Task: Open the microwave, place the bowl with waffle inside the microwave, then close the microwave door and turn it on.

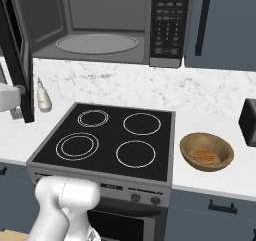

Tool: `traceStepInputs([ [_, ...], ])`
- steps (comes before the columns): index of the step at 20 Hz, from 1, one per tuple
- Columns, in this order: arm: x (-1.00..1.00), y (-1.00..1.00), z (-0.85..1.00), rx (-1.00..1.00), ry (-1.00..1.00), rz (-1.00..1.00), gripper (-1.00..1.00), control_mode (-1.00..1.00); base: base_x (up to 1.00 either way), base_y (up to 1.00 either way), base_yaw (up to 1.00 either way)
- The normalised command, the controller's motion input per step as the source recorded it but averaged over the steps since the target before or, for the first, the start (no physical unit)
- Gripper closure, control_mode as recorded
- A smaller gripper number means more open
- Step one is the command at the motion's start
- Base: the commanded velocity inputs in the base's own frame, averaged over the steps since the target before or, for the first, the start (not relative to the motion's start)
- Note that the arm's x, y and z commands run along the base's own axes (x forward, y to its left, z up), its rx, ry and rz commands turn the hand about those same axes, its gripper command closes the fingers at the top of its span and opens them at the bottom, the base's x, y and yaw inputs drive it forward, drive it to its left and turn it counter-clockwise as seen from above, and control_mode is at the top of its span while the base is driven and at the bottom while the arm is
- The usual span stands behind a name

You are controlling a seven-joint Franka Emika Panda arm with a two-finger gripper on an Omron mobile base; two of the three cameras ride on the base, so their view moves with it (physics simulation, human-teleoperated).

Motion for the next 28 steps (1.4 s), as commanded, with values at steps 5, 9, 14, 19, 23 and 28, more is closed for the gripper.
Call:
traceStepInputs([
  [5,-0.2,-0.51,0.0,0.27,0.24,0.57,-1.0,-1.0,0.0,0.0,0.0],
  [9,-0.11,-0.4,0.0,0.21,0.16,0.64,-1.0,-1.0,0.0,0.0,0.0],
  [14,0.32,-0.08,-0.23,0.16,0.11,0.54,-1.0,-1.0,0.0,0.0,0.0],
  [19,0.81,0.01,-0.46,0.21,0.09,0.39,-1.0,-1.0,0.0,0.0,0.0],
  [23,0.76,0.0,-0.31,0.38,0.01,0.34,-1.0,-1.0,0.0,0.0,0.0],
  [28,0.46,0.44,-0.33,0.32,0.0,0.21,-1.0,-1.0,0.0,0.0,0.0],
])
